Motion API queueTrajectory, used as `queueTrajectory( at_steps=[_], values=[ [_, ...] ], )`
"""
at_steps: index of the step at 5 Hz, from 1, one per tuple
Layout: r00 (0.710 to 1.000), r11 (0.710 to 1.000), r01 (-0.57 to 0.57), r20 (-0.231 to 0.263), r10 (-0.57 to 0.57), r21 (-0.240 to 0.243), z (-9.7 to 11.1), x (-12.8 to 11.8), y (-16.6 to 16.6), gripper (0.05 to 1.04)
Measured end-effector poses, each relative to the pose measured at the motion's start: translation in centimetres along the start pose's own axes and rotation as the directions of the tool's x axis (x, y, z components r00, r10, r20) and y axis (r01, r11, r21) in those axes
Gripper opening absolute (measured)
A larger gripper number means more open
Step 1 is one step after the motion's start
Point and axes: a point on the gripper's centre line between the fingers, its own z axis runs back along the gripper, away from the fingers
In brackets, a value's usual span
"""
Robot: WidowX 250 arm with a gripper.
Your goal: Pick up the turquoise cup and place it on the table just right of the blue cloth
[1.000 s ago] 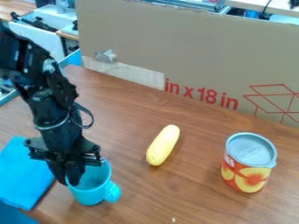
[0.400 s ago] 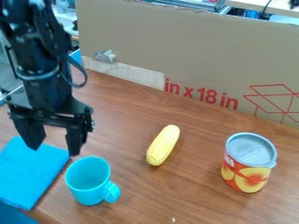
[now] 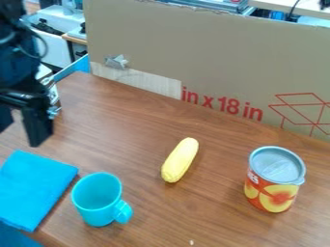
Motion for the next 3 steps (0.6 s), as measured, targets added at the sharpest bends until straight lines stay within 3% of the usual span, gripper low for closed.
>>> queueTrajectory(
  at_steps=[1,2,3],
  values=[
    [0.988,0.992,0.125,-0.085,-0.126,-0.013,-0.9,0.3,1.2,1.003],
    [0.964,0.975,0.217,-0.148,-0.223,-0.053,-2.0,2.3,2.1,1.002],
    [0.96,0.972,0.229,-0.152,-0.235,-0.058,-2.0,2.3,2.1,1.002]
  ],
)
